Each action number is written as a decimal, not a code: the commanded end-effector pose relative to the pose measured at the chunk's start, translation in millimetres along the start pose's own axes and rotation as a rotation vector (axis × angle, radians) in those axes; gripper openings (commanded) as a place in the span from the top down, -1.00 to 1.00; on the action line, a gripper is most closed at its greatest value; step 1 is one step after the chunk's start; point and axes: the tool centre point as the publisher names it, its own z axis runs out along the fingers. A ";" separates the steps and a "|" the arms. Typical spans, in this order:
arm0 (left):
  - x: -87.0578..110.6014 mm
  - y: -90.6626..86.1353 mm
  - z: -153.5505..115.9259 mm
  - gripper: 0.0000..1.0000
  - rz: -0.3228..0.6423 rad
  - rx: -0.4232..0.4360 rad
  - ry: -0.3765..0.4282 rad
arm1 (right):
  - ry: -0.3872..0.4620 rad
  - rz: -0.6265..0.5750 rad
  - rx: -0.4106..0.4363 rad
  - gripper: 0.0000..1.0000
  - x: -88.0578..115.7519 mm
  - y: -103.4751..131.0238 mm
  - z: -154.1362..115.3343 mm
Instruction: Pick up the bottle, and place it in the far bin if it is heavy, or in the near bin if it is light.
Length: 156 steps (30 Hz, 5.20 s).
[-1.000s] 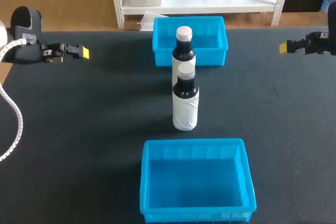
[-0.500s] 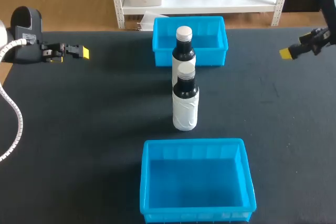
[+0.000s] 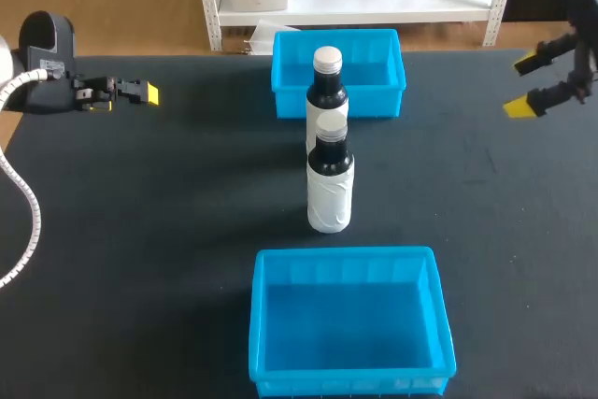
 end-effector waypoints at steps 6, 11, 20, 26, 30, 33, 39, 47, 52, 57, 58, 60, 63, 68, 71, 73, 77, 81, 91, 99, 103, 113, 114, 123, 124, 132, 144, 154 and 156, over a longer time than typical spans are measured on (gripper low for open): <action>0.0 0.0 0.0 -1.00 0.000 0.000 0.000 | -0.046 -0.088 -0.312 -1.00 -18.4 32.4 37.8; 0.0 0.0 0.0 -1.00 0.000 0.000 0.000 | -0.028 -0.097 -0.307 -1.00 -28.4 54.9 59.4; 0.0 0.0 0.0 -1.00 0.000 0.000 0.000 | -0.039 -0.090 -0.284 -1.00 -52.0 91.0 92.3; 0.0 0.0 0.0 -1.00 0.000 0.000 0.000 | -0.070 -0.071 -0.294 -1.00 -59.4 98.9 109.6; 0.0 0.0 0.0 -1.00 0.000 0.000 0.000 | -0.079 -0.078 -0.314 -1.00 -63.9 99.5 123.5; 0.0 0.0 0.0 -1.00 0.000 0.000 0.000 | -0.082 -0.096 -0.333 -1.00 -70.2 100.1 133.4; 0.0 0.0 0.0 -1.00 0.000 0.000 0.000 | -0.091 -0.127 -0.357 -1.00 -84.3 106.6 145.9; 0.0 0.0 0.0 -1.00 0.000 0.000 0.000 | -0.108 -0.113 -0.347 -1.00 -95.9 119.1 162.5; 0.0 0.0 0.0 -1.00 0.000 0.000 0.000 | -0.115 -0.104 -0.346 -1.00 -100.5 124.3 173.2; 0.0 0.0 0.0 -1.00 0.000 0.000 0.000 | -0.112 -0.094 -0.334 -1.00 -102.8 126.0 181.5; 0.0 0.0 0.0 -1.00 0.000 0.000 0.000 | -0.112 -0.092 -0.333 -1.00 -103.2 125.8 182.8; 0.0 0.0 0.0 -1.00 0.000 0.000 0.000 | -0.114 -0.088 -0.333 -1.00 -103.6 125.4 184.6; 0.0 0.0 0.0 -1.00 0.000 0.000 0.000 | -0.118 -0.085 -0.332 -1.00 -104.1 125.3 186.7; 0.0 0.0 0.0 -1.00 0.000 0.000 0.000 | -0.124 -0.078 -0.329 -1.00 -104.4 125.6 191.6; 0.0 0.0 0.0 -1.00 0.000 0.000 0.000 | -0.127 -0.071 -0.329 -1.00 -103.5 123.6 196.4; 0.0 0.0 0.0 -1.00 0.000 0.000 0.000 | -0.130 -0.067 -0.330 -1.00 -103.5 121.6 198.1; 0.0 0.0 0.0 -1.00 0.000 0.000 0.000 | -0.139 -0.066 -0.325 -1.00 -104.3 119.4 198.1; 0.0 0.0 0.0 -1.00 0.000 0.000 0.000 | -0.144 -0.065 -0.320 -0.91 -104.6 117.9 197.4; 0.0 0.0 0.0 -1.00 0.000 0.000 0.000 | -0.160 -0.067 -0.325 -0.08 -106.2 118.6 196.0; 0.0 0.0 0.0 -1.00 0.000 0.000 0.000 | -0.169 -0.068 -0.327 0.45 -106.7 119.7 194.3; 0.0 0.0 0.0 -1.00 0.000 0.000 0.000 | -0.175 -0.068 -0.323 0.57 -107.3 118.5 183.1; 0.0 0.0 0.0 -1.00 0.000 0.000 0.000 | -0.187 -0.059 -0.296 1.00 -106.3 113.6 141.8; 0.0 0.0 0.0 -1.00 0.000 0.000 0.000 | -0.188 -0.057 -0.295 1.00 -105.2 112.6 137.4; 0.0 0.0 0.0 -1.00 0.000 0.000 0.000 | -0.174 -0.041 -0.255 1.00 -89.5 103.3 102.0; 0.0 0.0 0.0 -1.00 0.000 0.000 0.000 | -0.170 -0.041 -0.250 1.00 -87.4 102.1 98.7; 0.0 0.0 0.0 -1.00 0.000 0.000 0.000 | -0.150 -0.054 -0.223 0.91 -69.3 88.1 68.1; 0.0 0.0 0.0 -1.00 0.000 0.000 0.000 | -0.185 -0.138 -0.284 0.92 -55.8 74.7 23.5; 0.0 0.0 0.0 -1.00 0.000 0.000 0.000 | -0.213 -0.207 -0.339 0.92 -54.4 69.4 -3.2; 0.0 0.0 0.0 -1.00 0.000 0.000 0.000 | -0.207 -0.227 -0.349 0.94 -54.2 68.5 -5.5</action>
